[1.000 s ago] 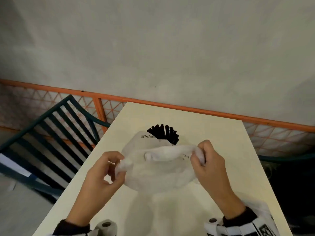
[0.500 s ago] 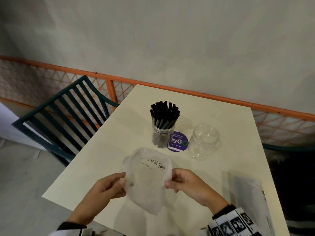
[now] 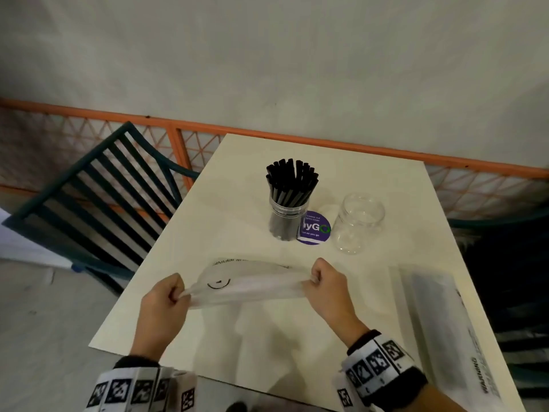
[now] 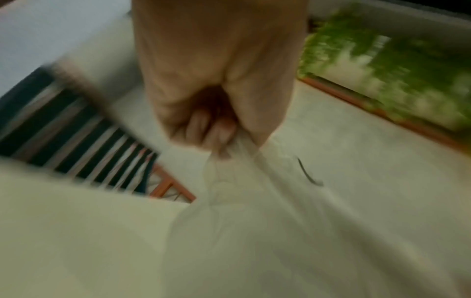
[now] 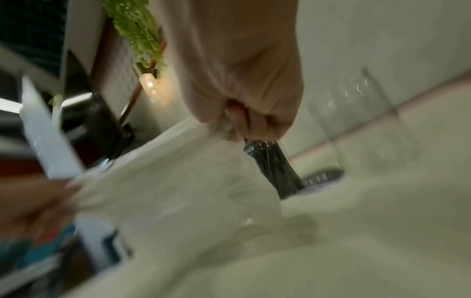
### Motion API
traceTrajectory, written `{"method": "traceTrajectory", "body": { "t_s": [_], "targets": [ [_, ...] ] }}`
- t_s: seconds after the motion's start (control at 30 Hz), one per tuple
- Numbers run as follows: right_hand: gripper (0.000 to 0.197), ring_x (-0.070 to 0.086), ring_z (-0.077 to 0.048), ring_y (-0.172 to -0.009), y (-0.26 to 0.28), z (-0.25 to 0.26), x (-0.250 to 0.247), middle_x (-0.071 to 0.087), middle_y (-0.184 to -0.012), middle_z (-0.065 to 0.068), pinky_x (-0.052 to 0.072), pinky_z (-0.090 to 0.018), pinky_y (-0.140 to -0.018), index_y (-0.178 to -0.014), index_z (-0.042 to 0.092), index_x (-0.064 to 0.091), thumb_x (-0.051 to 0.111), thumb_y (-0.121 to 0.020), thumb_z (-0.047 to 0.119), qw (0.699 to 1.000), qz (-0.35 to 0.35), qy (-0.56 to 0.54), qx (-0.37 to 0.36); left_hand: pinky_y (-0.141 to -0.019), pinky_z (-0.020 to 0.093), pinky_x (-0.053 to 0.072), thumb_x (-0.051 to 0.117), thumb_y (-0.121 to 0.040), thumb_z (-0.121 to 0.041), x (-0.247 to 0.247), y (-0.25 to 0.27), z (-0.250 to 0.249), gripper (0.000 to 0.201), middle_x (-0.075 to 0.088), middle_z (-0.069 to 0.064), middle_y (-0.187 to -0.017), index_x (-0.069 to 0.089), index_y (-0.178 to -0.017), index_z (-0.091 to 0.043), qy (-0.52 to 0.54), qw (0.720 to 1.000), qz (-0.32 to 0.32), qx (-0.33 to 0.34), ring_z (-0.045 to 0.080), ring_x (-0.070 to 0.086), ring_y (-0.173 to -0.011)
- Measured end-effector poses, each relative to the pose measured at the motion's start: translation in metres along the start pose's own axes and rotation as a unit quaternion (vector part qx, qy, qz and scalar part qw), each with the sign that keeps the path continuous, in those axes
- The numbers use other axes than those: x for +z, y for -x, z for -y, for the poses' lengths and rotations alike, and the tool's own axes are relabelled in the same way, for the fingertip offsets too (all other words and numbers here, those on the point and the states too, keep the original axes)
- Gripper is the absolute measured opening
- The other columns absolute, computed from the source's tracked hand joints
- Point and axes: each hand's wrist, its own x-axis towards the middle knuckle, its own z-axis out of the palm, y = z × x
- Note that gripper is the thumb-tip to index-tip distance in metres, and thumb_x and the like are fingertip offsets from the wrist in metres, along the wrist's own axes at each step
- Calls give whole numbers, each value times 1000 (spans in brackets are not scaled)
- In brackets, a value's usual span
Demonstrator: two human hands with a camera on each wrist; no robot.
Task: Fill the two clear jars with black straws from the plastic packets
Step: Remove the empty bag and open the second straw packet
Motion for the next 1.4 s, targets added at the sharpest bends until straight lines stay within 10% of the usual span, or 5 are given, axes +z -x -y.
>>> {"method": "traceTrajectory", "body": {
  "t_s": [0.3,0.7,1.03,1.23,1.4],
  "targets": [
    [20,66,-12,-86,12,-3,14,64,-100,-5,53,-19,-79,-104,8,60,62,-86,3,925,269,-252,92,-69,21,50,64,-83,-13,-29,-28,42,21,55,2,-100,58,-96,-28,98,979,170,-56,19,67,-79],
    [23,32,-17,-57,24,1,63,37,-61,7,25,-27,-53,-70,22,28,45,-80,10,974,29,212,-78,-51,19,33,60,-67,14,-23,-54,74,52,39,2,-69,27,-56,-25,-89,985,106,105,15,39,-56],
    [53,5,-32,-144,56,-15,101,14,-156,-10,2,-50,-118,-146,35,9,18,-97,53,904,196,331,-188,-79,41,52,88,-51,-29,-15,-38,107,66,52,12,-115,54,-107,-18,-250,922,262,134,34,56,-98],
    [48,57,-23,-119,48,-30,136,59,-131,1,52,-44,-90,-130,33,41,6,-98,41,881,247,396,-79,-113,34,-4,48,-70,-43,14,-29,64,85,-6,-10,-156,9,-145,-32,-222,858,300,353,19,-13,-142],
    [43,54,-22,-123,43,-30,136,57,-134,0,47,-42,-99,-126,28,45,30,-90,45,876,258,394,-101,-112,35,-4,8,-93,-52,59,-42,69,67,32,12,-148,41,-133,-10,-353,820,359,271,30,24,-132]
  ]
}}
